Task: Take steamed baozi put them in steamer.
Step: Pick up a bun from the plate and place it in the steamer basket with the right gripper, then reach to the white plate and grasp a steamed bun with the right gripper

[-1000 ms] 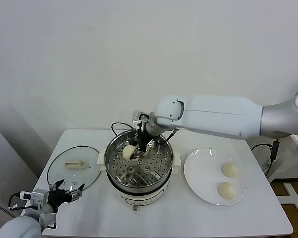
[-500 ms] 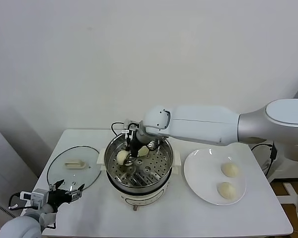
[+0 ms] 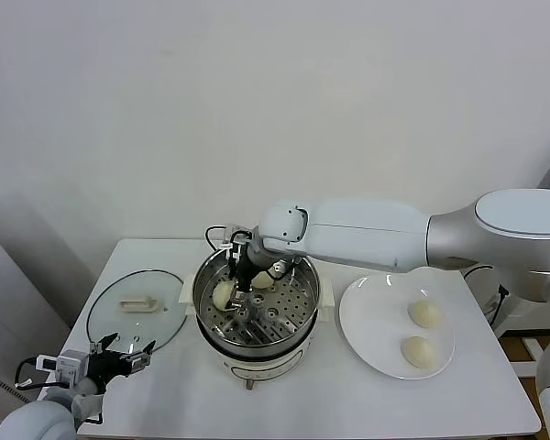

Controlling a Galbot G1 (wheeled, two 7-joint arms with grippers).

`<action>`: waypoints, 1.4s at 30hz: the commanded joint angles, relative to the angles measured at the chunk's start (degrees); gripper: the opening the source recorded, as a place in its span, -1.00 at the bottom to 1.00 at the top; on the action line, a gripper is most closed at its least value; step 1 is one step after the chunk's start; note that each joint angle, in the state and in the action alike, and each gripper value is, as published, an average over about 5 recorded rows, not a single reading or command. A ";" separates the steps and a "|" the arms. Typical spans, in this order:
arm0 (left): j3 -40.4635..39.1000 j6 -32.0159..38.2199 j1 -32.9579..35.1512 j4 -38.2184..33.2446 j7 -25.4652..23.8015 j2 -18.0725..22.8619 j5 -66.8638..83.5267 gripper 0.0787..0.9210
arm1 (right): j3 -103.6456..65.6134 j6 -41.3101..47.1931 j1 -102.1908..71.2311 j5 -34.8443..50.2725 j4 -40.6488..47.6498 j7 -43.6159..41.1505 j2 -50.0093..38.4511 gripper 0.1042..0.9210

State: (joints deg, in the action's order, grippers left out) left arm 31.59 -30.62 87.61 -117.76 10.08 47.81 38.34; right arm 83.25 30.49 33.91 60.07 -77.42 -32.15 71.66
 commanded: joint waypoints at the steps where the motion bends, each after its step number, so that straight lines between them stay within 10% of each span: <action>1: 0.04 -0.01 0.27 -0.26 0.01 -0.02 0.01 0.77 | 1.73 -1.68 9.28 -1.19 -3.48 -9.66 -10.42 0.76; 16: 0.16 -0.14 0.32 -0.97 0.10 -0.27 0.31 0.77 | 13.80 -14.85 17.28 -22.80 -5.42 -29.33 -35.36 0.76; 42: -0.73 -0.49 -0.94 -1.13 0.23 -0.37 0.24 0.77 | 4.49 -26.26 -3.80 -39.04 -0.88 -30.57 -41.70 0.76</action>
State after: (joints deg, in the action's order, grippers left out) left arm 30.91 -31.01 86.68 -118.76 10.28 47.41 38.68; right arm 91.61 7.34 37.20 26.48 -79.30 -61.70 32.30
